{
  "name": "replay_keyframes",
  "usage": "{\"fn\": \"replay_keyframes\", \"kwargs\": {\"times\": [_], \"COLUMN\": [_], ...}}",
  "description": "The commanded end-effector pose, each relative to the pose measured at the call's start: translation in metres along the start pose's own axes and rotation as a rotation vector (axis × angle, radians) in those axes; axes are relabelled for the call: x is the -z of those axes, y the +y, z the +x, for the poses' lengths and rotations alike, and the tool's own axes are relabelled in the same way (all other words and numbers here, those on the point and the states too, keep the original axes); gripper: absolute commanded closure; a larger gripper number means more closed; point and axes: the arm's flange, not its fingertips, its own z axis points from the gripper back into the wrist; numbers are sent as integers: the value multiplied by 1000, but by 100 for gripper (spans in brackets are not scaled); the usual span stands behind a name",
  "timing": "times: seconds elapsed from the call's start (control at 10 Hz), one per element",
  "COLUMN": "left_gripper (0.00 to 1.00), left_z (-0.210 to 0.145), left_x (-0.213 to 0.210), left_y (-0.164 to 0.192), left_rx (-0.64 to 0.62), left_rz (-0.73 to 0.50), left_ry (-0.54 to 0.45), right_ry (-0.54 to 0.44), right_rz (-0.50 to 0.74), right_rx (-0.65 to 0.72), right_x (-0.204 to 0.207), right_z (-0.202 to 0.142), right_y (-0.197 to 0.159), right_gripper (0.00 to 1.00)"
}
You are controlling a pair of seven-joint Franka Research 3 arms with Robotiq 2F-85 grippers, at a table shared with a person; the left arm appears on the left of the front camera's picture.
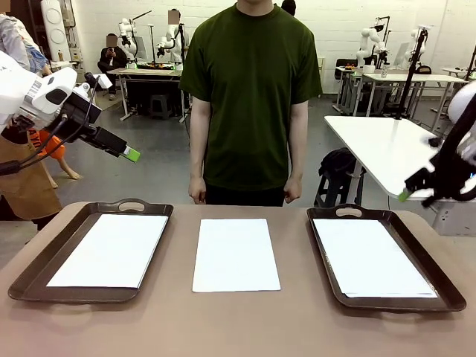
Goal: Sort the A4 documents.
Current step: Receive the A4 Paper.
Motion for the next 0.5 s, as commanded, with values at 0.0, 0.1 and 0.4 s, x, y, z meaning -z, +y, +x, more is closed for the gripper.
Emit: {"fn": "replay_keyframes", "kwargs": {"times": [0.0,0.1,0.4], "left_gripper": [0,0,0], "left_z": [-1,-1,-1], "left_x": [-1,-1,-1], "left_y": [1,1,1], "left_rx": [2,2,2], "left_rz": [-4,-4,-4], "left_ry": [-8,-8,-8], "right_ry": [-166,-193,-226], "right_rz": [99,124,183], "right_rx": [-289,-423,-765], "right_x": [-22,-33,-54], "right_z": [2,13,27], "right_y": [51,74,130], "right_gripper": [0,0,0]}}
